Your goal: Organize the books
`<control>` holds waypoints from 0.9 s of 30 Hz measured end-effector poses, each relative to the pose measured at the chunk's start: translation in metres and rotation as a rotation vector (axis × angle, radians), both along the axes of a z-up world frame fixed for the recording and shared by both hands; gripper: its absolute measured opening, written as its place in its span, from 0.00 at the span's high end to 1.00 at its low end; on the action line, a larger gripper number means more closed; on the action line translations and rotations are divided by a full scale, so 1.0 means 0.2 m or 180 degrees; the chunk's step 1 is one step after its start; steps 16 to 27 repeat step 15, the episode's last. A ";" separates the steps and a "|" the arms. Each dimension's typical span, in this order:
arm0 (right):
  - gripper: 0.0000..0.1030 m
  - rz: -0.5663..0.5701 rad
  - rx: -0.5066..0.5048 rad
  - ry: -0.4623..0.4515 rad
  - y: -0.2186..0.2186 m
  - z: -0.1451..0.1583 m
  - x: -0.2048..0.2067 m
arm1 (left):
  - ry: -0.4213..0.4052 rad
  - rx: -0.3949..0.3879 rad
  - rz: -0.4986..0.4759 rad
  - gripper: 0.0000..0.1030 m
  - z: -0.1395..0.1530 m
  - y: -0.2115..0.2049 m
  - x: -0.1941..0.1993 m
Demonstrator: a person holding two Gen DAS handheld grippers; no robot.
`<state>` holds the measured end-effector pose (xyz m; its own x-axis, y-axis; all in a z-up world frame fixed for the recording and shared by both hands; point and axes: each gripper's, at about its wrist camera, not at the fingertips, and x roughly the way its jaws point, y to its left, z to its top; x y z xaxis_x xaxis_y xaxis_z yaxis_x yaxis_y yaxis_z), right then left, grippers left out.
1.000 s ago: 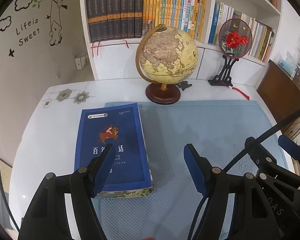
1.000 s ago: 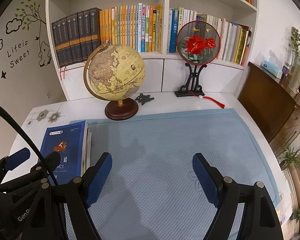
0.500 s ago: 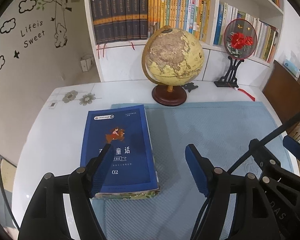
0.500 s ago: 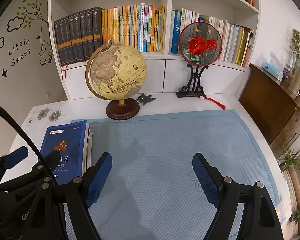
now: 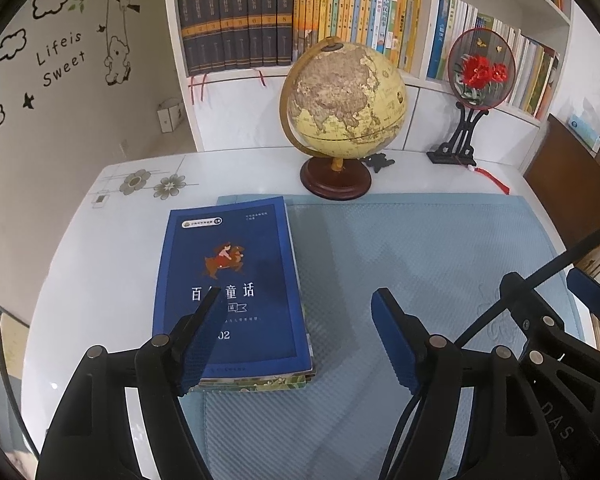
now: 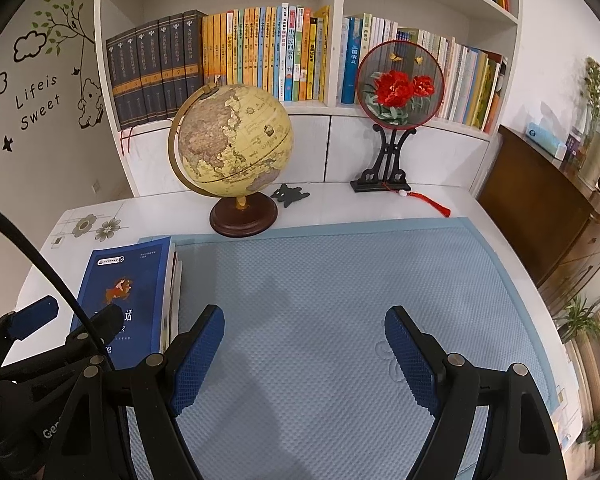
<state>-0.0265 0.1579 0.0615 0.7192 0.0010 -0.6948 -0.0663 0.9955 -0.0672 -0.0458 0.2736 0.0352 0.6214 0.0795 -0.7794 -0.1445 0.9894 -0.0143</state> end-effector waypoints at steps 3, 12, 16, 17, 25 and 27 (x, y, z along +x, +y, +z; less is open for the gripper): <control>0.22 -0.0001 0.0014 0.0001 0.00 0.00 0.00 | -0.0012 0.0019 0.0004 0.29 0.00 -0.01 0.00; 0.22 0.0010 0.0014 0.0009 0.00 -0.01 0.00 | -0.0096 0.0067 -0.0004 0.28 0.00 -0.01 -0.01; 0.22 0.0006 -0.0003 0.0020 0.00 -0.01 0.00 | -0.0091 0.0180 -0.0028 0.28 0.00 -0.02 0.00; 0.22 0.0006 -0.0003 0.0020 0.00 -0.01 0.00 | -0.0091 0.0180 -0.0028 0.28 0.00 -0.02 0.00; 0.22 0.0006 -0.0003 0.0020 0.00 -0.01 0.00 | -0.0091 0.0180 -0.0028 0.28 0.00 -0.02 0.00; 0.22 0.0006 -0.0003 0.0020 0.00 -0.01 0.00 | -0.0091 0.0180 -0.0028 0.28 0.00 -0.02 0.00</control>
